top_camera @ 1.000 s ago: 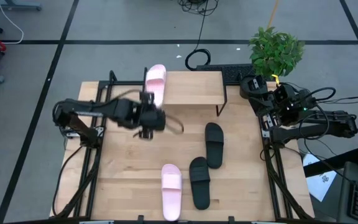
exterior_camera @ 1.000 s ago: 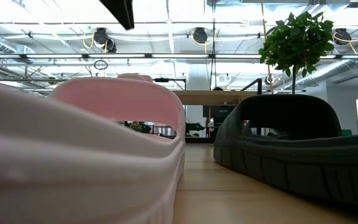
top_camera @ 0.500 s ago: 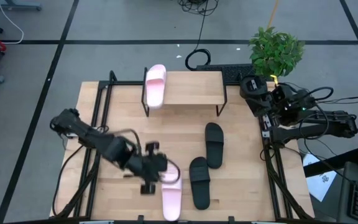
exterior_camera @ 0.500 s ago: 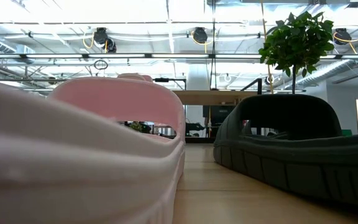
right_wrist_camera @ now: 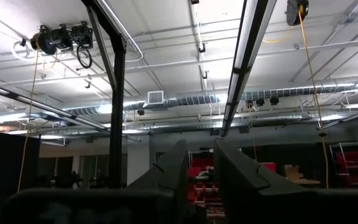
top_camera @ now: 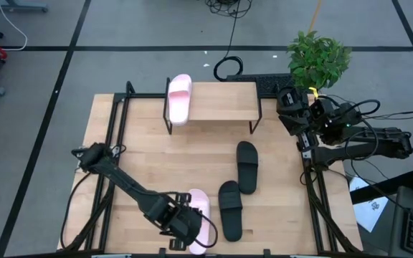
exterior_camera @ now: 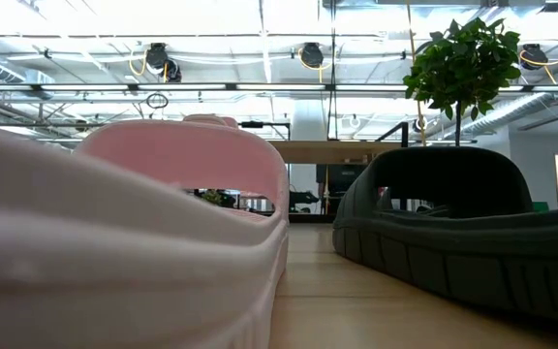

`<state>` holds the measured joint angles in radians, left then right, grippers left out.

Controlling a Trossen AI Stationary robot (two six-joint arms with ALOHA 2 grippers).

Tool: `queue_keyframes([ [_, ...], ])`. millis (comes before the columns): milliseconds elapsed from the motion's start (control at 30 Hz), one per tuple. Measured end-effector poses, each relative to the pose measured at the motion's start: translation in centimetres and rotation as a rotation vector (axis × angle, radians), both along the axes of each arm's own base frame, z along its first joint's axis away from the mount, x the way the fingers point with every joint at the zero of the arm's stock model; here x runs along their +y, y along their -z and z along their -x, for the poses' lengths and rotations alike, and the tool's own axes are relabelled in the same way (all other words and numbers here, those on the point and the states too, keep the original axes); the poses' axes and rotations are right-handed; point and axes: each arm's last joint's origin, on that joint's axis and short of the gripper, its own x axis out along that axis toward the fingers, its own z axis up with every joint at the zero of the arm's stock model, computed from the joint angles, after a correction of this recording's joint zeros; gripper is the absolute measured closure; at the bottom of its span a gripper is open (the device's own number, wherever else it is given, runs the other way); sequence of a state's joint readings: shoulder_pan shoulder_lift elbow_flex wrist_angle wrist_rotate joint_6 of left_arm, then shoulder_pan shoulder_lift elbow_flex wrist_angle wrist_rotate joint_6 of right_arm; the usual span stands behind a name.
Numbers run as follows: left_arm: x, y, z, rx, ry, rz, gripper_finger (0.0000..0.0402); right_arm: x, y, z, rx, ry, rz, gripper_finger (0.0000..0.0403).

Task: Pick and place slides into the shelf
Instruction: Put the pink slipper on the shelf

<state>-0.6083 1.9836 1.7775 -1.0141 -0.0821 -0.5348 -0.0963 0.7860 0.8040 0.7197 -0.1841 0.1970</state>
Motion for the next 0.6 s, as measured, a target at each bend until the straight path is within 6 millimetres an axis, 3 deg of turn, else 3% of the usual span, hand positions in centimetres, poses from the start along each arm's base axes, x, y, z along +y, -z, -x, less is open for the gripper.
queue_keyframes([
  [267, 0.1, 2.0, -1.0, 0.033, 0.018, -0.056, 0.0252, 0.0, 0.1, -0.1, 0.014, -0.018, -0.024, 0.0332],
  [600, 0.0, 2.2, -1.3, -0.007, -0.061, -0.061, 0.0252, 0.0, 0.2, -0.1, 0.028, -0.021, -0.024, 0.0332],
])
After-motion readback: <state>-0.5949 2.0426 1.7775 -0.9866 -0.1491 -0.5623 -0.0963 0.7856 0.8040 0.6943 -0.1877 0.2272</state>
